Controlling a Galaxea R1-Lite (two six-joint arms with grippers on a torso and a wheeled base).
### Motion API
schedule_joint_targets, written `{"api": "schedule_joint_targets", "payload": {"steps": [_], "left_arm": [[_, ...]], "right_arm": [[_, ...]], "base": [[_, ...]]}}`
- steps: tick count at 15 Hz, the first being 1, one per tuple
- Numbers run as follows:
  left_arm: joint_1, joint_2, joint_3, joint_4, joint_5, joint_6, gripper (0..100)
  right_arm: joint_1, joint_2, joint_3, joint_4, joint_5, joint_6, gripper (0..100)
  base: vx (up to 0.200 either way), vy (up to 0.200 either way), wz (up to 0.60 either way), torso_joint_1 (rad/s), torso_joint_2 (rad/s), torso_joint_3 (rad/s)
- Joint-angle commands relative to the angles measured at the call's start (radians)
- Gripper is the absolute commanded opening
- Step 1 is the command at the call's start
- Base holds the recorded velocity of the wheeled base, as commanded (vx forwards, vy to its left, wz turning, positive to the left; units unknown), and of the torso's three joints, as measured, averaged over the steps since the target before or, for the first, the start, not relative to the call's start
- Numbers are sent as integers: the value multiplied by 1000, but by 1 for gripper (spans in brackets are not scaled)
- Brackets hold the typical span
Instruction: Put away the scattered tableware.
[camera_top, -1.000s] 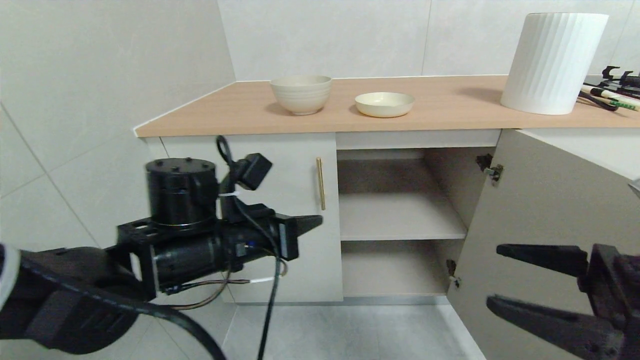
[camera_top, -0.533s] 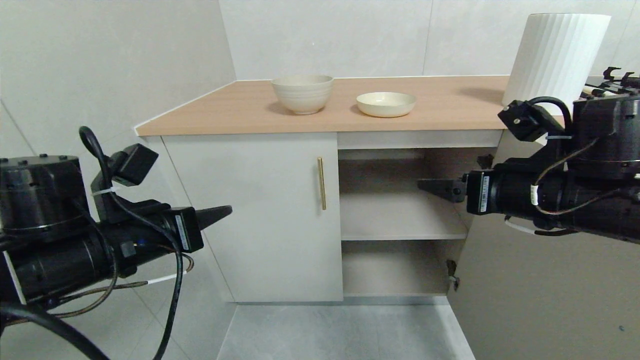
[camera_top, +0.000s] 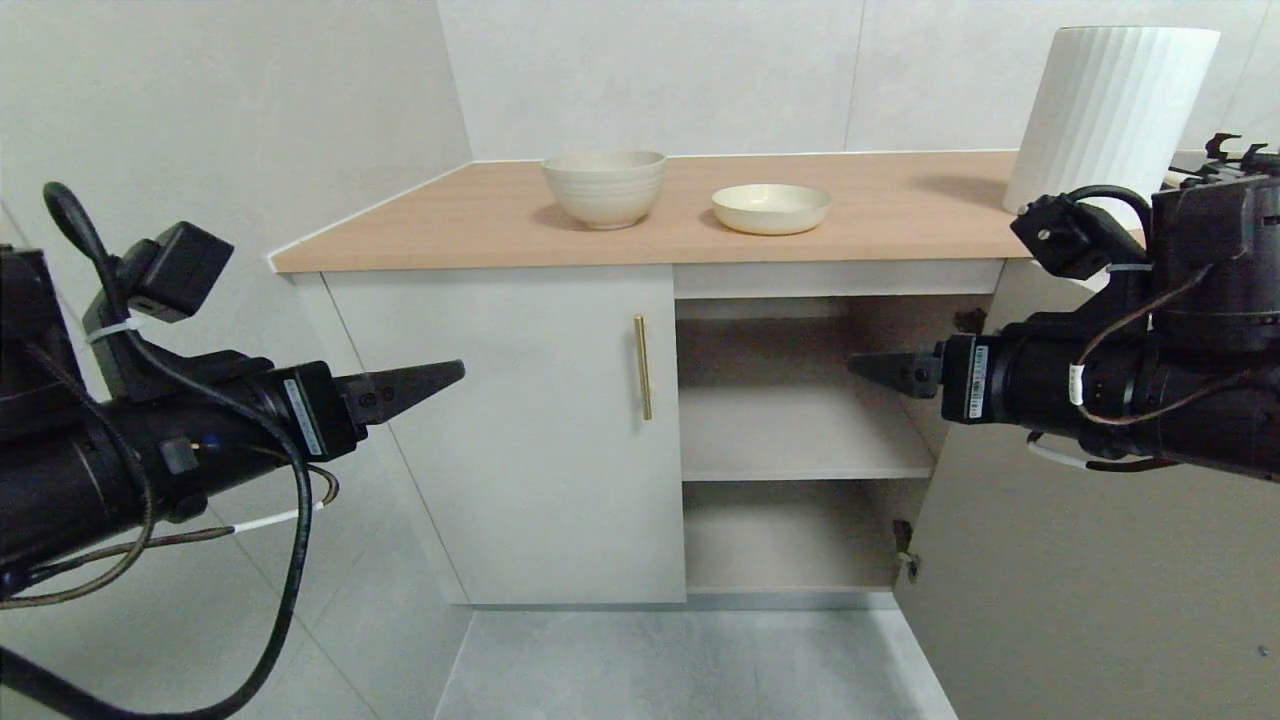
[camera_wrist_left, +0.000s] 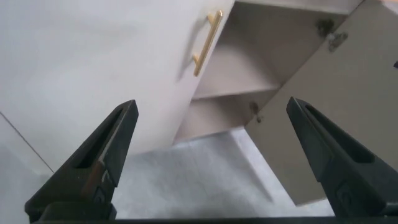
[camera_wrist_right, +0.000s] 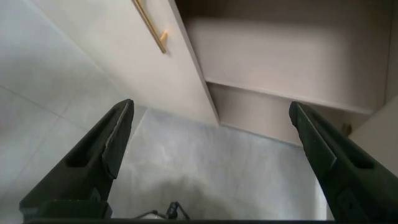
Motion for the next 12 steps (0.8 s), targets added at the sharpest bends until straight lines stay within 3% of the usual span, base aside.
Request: {"api": "schedule_joint_targets", "payload": {"steps": [1,6,12], "left_arm": [[0,-20,-2,0,3,-1,100],[0,-24,-7,11,3,2,100],[1,-21,-17,27,3,0,100]], "right_arm": [[0,-20,-5,1,0,4,100],[17,-19,-2,1,0,5,100],[42,-24,-2,31,1,5,100]], "base": [[0,0,0,0,0,0],[0,0,0,0,0,0],[200,0,0,2,2,5]]}}
